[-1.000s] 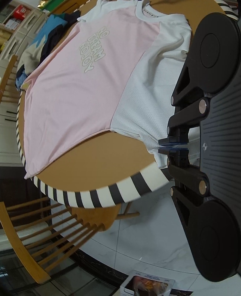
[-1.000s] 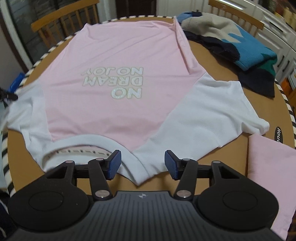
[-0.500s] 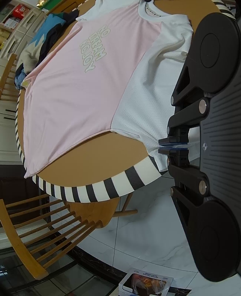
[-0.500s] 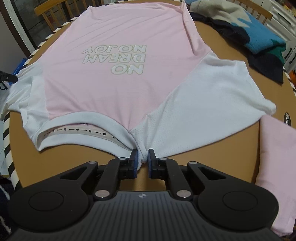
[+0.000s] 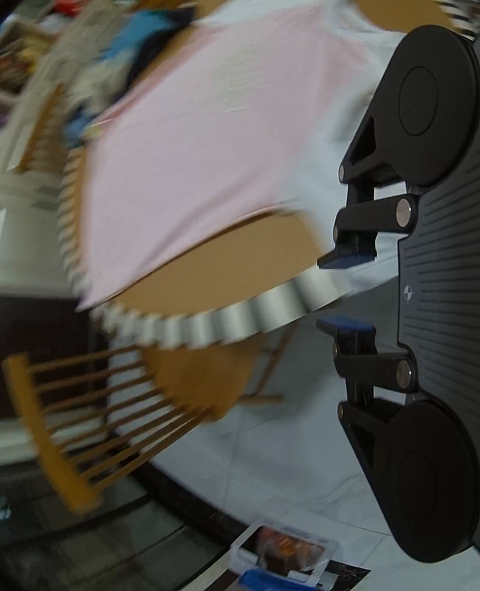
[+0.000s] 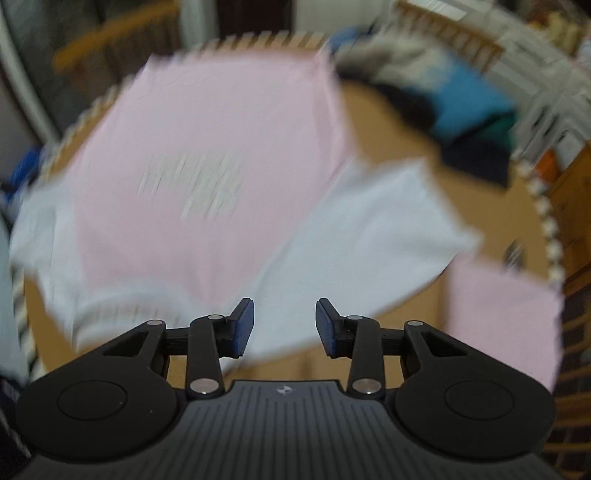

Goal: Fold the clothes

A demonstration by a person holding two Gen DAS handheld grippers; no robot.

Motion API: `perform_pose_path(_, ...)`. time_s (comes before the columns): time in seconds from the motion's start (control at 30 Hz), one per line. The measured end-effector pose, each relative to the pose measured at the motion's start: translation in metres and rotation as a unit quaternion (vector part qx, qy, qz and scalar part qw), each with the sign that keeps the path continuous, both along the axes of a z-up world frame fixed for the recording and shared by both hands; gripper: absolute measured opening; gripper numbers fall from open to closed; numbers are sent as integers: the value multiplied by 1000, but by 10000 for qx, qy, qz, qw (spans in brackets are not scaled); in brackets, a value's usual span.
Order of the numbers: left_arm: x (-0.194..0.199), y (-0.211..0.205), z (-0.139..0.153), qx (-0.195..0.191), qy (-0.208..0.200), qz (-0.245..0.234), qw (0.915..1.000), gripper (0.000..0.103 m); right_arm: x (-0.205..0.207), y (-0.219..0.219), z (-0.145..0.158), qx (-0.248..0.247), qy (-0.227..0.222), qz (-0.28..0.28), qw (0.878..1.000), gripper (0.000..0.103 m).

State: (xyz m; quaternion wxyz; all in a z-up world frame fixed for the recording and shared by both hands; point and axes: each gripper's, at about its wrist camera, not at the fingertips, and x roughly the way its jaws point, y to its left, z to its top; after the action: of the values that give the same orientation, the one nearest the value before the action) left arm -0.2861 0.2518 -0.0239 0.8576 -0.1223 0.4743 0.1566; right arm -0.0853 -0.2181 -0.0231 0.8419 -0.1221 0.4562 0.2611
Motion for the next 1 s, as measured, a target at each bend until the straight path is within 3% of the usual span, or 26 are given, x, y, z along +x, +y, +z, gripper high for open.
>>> perform_pose_path(0.07,15,25,20,-186,-476,351,9981,45,34,-1,20,453,-294,-270,9982,39)
perform_pose_path(0.2,91,58,31,-683,-1264,513,9883,45,107,32,32,841,-702,-668,9917,40)
perform_pose_path(0.27,139,62,26,-428,-1324,335,9897,45,140,57,32,989,-970,-614,9884,40)
perform_pose_path(0.4,227,56,7,439,-1064,-115,9933,45,207,103,18,1248,-978,-648,9852,35)
perform_pose_path(0.5,281,55,-15,1178,-701,-323,9900,44,256,135,-2,1026,-879,-810,9875,35)
perform_pose_path(0.57,308,62,-32,1414,-499,-316,9882,43,288,153,-17,920,-761,-965,9881,35)
perform_pose_path(0.77,351,75,-60,1490,-118,-522,9874,39,343,209,-44,503,-649,-655,9945,34)
perform_pose_path(0.8,354,75,-63,1463,-89,-563,9876,35,348,216,-48,410,-639,-618,9952,34)
perform_pose_path(0.87,354,74,-70,1453,-101,-637,9873,10,359,229,-55,247,-628,-590,9960,34)
perform_pose_path(1.0,350,73,-74,1492,-216,-755,9857,2,383,245,-76,-126,-428,-691,9966,31)
